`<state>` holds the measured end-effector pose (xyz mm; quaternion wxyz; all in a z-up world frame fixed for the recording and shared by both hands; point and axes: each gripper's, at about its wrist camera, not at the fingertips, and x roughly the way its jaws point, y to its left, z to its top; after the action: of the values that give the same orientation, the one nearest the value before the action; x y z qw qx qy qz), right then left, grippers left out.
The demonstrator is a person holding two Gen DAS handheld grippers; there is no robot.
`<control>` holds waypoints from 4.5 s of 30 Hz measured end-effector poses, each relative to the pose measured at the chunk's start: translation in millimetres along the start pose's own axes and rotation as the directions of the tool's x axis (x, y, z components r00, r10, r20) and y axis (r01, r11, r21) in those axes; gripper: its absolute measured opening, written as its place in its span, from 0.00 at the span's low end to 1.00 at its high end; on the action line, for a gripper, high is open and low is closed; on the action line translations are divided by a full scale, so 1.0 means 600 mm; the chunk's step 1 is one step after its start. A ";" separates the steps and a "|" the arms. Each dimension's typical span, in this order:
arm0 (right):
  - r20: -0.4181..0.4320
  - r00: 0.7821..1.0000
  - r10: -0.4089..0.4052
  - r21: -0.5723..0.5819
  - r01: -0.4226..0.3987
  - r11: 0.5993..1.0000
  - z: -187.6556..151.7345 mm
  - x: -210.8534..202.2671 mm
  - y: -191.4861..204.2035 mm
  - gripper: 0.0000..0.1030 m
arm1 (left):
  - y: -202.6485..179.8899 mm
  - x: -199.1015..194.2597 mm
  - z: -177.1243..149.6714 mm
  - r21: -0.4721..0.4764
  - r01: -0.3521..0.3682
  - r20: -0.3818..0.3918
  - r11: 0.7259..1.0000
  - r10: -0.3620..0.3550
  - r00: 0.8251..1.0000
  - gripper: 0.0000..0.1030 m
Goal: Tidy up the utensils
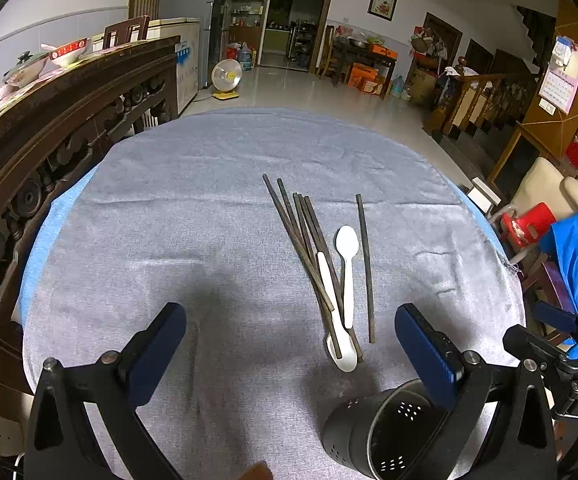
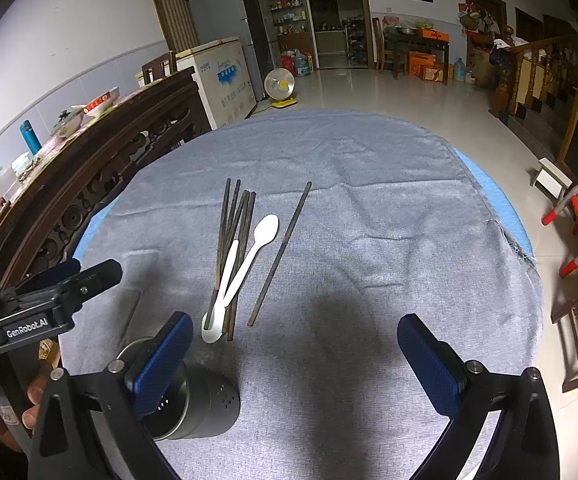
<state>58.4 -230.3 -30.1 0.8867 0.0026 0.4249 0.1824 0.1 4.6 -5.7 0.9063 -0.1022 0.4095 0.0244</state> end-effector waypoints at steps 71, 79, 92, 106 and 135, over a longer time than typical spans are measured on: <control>-0.019 0.999 0.042 0.056 -0.041 0.998 -0.001 0.013 -0.022 1.00 | -0.004 0.008 -0.005 0.013 -0.056 -0.029 0.998 0.056 0.998 1.00; -0.071 0.994 0.086 0.159 -0.074 0.985 0.019 0.047 -0.079 1.00 | 0.052 0.035 -0.007 -0.072 -0.061 -0.081 0.996 0.055 0.995 1.00; -0.346 0.907 0.240 0.315 -0.129 0.940 0.098 0.257 -0.117 0.54 | 0.100 0.114 -0.021 -0.125 -0.086 -0.207 0.988 0.059 0.977 1.00; -0.523 0.851 0.049 0.107 0.008 0.994 0.207 0.438 -0.009 0.20 | 0.130 0.186 0.025 -0.137 -0.124 -0.266 0.983 0.084 0.960 1.00; -0.556 0.831 0.023 -0.060 -0.067 0.996 0.127 0.364 -0.086 0.09 | 0.054 0.420 0.216 -0.207 -0.234 -0.639 0.950 0.049 0.767 0.41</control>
<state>257.5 -196.1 -154.3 0.7202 -0.0746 0.6563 0.2124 258.5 53.2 -115.7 0.6904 -0.1976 0.6864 0.1144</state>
